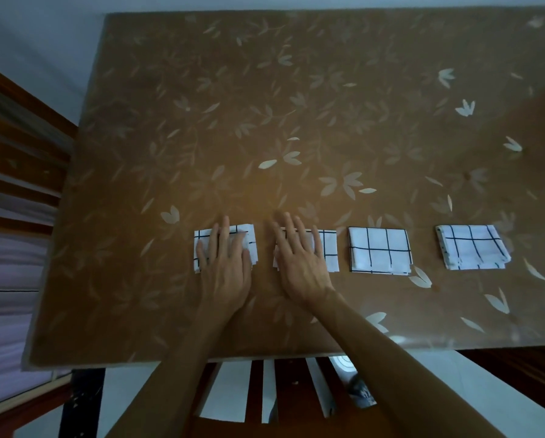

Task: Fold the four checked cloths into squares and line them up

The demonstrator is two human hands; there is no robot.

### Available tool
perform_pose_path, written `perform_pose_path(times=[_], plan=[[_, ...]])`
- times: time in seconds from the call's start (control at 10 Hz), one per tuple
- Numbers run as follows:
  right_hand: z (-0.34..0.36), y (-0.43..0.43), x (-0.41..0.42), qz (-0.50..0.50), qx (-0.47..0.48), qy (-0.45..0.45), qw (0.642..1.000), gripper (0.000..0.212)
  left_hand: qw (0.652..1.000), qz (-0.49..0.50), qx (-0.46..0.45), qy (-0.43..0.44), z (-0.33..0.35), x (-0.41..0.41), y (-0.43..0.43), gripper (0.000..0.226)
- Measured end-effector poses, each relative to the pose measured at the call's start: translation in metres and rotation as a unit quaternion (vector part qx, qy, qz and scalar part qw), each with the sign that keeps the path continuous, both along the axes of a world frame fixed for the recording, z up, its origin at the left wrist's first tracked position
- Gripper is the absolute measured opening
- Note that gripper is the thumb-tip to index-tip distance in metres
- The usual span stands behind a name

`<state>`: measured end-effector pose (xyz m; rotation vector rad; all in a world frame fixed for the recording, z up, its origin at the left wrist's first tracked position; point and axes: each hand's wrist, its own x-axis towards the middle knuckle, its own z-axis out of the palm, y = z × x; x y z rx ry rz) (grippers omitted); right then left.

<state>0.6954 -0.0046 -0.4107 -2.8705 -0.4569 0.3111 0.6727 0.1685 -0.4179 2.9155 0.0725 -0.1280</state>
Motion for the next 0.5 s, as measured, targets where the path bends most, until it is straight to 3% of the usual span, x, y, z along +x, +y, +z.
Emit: perform_pose_path(times=[0.1, 0.3, 0.5], plan=[[-0.018, -0.006, 0.000, -0.036, -0.036, 0.016, 0.999, 0.062, 0.998, -0.019, 0.055, 0.019, -0.016, 0.000, -0.003, 0.057], [-0.012, -0.003, -0.001, -0.038, -0.033, 0.024, 0.998, 0.064, 0.997, -0.003, 0.051, 0.054, -0.016, 0.000, -0.006, 0.060], [0.053, -0.014, -0.016, -0.025, 0.102, 0.002, 0.994, 0.042, 0.996, 0.015, -0.082, -0.007, 0.048, -0.022, -0.030, 0.048]])
